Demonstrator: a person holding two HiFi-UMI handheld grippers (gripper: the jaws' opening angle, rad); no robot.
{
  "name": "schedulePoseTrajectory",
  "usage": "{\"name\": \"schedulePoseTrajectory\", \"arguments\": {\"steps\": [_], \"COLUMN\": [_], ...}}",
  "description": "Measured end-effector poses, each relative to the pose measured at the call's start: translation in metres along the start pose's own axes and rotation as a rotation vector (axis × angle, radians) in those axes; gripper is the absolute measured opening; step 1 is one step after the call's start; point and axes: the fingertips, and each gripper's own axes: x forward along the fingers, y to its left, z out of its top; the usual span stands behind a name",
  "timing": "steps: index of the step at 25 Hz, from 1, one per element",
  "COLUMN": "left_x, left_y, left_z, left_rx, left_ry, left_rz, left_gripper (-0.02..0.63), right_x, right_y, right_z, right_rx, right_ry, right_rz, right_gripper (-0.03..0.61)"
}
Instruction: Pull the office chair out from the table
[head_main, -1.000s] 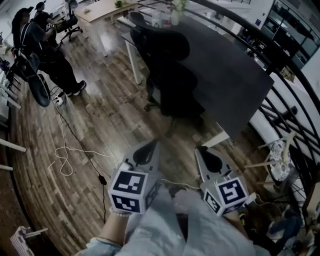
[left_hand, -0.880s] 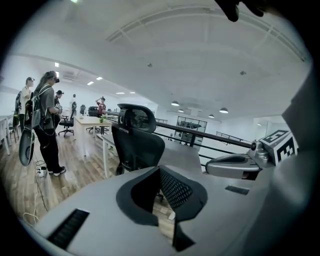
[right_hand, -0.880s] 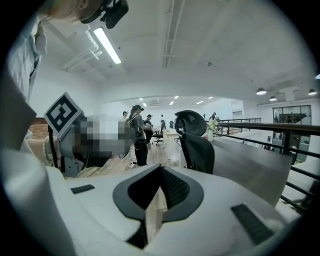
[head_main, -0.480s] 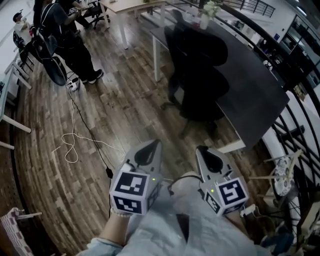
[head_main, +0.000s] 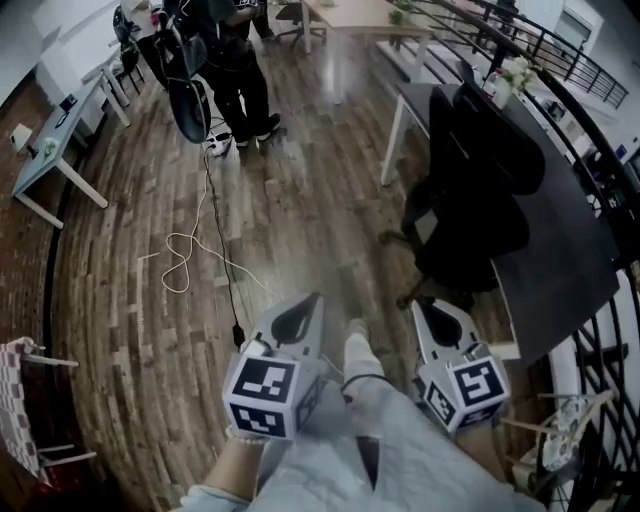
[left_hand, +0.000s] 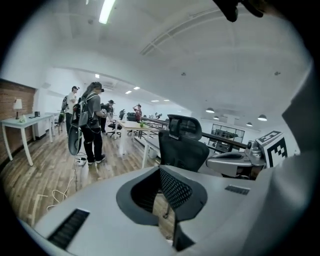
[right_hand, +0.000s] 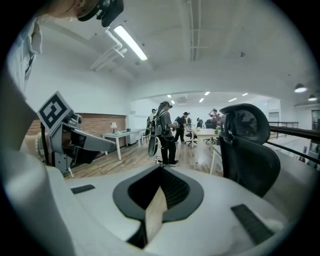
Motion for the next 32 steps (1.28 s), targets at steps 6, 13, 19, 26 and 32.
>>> {"name": "schedulePoseTrajectory", "arguments": {"steps": [6, 13, 19, 26, 32], "left_x": [0.002, 0.045, 0.098, 0.167, 0.216], "left_y": [0.037, 0.065, 0.092, 0.121, 0.132], "left_z": [0.005, 0.032, 0.069, 0.101, 0.13], "left_rx": [-0.042, -0.057, -0.067, -0.075, -0.054], "left_ry": [-0.025, -0.04, -0.052, -0.037, -0.03], "left_rz": [0.108, 0.158, 0.175, 0.178, 0.162], "left_gripper": [0.009, 0.009, 0.009, 0.009, 0.009], "right_x": [0.046, 0.099, 0.151, 0.218, 0.256], "right_y": [0.007, -0.014, -0.056, -0.102, -0.137], "right_z": [0.016, 0.038, 0.06, 0.083, 0.094], "right_rx": [-0.048, -0.038, -0.054, -0.06, -0.041], "right_ry": [-0.007, -0.02, 0.0, 0.014, 0.008], "right_rz": [0.097, 0.161, 0.171, 0.185, 0.174], "right_gripper": [0.005, 0.005, 0.005, 0.005, 0.005]}}
